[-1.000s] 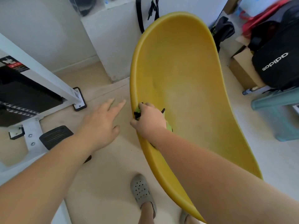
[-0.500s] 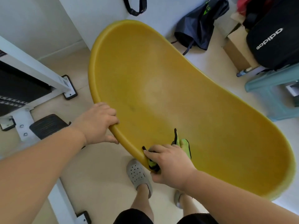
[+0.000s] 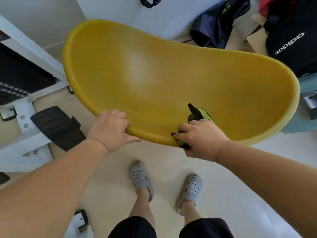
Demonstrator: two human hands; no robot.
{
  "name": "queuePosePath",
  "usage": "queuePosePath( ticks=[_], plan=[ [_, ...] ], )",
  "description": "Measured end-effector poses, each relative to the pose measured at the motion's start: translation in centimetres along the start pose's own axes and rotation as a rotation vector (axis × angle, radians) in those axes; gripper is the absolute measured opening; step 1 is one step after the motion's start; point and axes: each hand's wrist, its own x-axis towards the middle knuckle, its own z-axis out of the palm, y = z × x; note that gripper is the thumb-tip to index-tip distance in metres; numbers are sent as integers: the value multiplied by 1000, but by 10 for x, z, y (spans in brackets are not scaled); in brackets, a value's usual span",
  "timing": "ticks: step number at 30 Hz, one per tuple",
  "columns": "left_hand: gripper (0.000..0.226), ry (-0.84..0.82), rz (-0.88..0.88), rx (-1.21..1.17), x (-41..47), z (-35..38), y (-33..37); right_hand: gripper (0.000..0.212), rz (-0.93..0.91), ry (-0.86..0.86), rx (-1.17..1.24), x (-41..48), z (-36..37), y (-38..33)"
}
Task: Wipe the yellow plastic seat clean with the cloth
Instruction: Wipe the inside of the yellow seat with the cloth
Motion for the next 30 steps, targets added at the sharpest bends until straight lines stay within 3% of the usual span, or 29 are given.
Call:
queuePosePath(
  ticks=[10,21,25,30],
  plan=[
    [70,-134,-307,36,58,-20,39,17,106,190,-236,16,-24,102],
    [69,-86,-416,-27,136,-17,69,21,188,315,-230,24,-32,198],
    [63,-50,-485,-254,170,-15,78,27,270,375,-185,25,-30,236],
    [69,70,-467,-180,174,-4,84,35,125,319,-109,33,-31,271]
  ],
)
